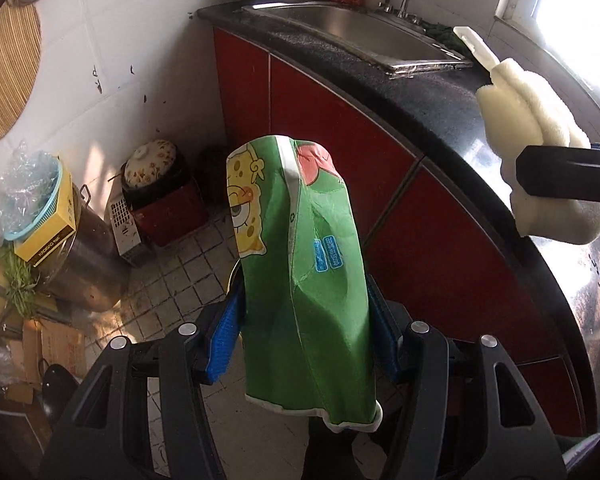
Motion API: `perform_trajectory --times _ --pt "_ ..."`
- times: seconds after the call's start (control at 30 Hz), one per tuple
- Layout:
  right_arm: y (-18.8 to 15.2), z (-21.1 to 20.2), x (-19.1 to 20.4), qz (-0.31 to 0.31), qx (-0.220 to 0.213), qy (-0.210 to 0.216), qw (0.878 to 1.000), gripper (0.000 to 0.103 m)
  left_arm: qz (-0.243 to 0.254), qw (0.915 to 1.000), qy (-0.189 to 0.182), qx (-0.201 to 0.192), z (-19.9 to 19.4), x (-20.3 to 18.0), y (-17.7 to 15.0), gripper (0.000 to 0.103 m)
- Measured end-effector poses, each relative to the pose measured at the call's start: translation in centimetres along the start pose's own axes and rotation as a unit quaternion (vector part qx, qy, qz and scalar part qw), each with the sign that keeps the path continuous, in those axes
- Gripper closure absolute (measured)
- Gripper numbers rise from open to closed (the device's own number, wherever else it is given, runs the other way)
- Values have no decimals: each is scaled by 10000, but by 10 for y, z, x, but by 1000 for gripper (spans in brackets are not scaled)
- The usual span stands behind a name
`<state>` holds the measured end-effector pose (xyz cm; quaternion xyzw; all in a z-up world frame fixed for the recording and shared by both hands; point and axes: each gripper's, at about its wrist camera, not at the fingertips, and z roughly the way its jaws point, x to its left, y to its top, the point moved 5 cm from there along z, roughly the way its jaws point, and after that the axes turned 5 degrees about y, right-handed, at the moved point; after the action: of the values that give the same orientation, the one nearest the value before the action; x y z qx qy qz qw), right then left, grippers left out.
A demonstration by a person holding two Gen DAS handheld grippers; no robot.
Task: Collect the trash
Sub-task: 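Carry the wrapper and foam with both tools over to the black trash bin, then open both tools to drop the wrapper and foam into the bin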
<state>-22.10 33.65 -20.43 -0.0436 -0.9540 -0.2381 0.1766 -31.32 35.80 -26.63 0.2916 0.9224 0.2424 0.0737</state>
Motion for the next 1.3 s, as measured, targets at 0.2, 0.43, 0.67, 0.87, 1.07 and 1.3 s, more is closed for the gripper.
perform_trajectory --times 0.2,0.43,0.67,0.87,1.07,1.3 --pt "-10 72 -13 -19 674 -106 9977 76 -178 9989 -159 398 58 10 -20 47" --pt "-14 122 -35 290 1041 -104 9941 74 -286 9965 -331 713 96 13 -29 46" --pt "-11 139 -44 241 1176 -155 9926 70 -404 9947 -382 860 109 20 -31 44" --pt "-2 139 -48 342 1053 -96 9938 29 -415 9940 -460 897 112 21 -31 28" --pt "-2 134 -42 314 1091 -13 9935 29 -470 9936 -378 953 111 29 -33 28" --pt "1 102 -34 337 900 25 9954 28 -483 9945 -262 896 88 28 -33 24"
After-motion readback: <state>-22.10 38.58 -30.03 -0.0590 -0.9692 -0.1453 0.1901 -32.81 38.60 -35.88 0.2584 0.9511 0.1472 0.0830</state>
